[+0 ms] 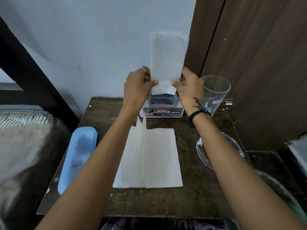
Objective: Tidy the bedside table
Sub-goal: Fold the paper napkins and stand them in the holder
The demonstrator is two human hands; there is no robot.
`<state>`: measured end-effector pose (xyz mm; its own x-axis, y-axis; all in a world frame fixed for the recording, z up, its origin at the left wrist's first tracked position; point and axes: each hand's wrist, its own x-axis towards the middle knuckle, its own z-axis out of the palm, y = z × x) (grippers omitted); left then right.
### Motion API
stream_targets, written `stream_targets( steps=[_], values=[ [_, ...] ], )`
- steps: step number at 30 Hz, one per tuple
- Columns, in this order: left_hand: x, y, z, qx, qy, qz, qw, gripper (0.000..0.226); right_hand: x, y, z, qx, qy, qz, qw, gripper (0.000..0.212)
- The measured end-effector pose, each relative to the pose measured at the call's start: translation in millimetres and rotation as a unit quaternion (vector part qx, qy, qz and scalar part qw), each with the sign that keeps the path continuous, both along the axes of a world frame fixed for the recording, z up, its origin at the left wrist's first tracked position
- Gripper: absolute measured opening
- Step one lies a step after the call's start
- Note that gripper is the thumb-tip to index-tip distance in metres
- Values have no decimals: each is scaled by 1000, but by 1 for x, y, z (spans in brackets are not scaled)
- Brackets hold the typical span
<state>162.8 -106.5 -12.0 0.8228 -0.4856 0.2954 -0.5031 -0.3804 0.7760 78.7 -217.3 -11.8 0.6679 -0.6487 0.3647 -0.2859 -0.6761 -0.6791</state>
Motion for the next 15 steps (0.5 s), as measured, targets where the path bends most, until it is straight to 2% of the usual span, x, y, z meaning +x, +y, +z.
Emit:
stream_targets(
  steps=[3,8,11,13,15],
  values=[
    [0,2,-4,79,-60,32,995,19,-1,3,-2,-37,8,9,999,20],
    [-3,1,2,138,-100,37,985,19,-4,8,-8,-123,33,28,991,30],
    [-4,-3,1,183,-98,43,977,14,-2,7,-6,-134,43,28,990,28],
    [-5,-6,-1,237,-92,41,966,24,0,6,-5,-130,52,26,990,26],
    [-8,-10,-1,254,-92,50,962,29,1,6,-3,-119,63,22,991,27]
  ],
)
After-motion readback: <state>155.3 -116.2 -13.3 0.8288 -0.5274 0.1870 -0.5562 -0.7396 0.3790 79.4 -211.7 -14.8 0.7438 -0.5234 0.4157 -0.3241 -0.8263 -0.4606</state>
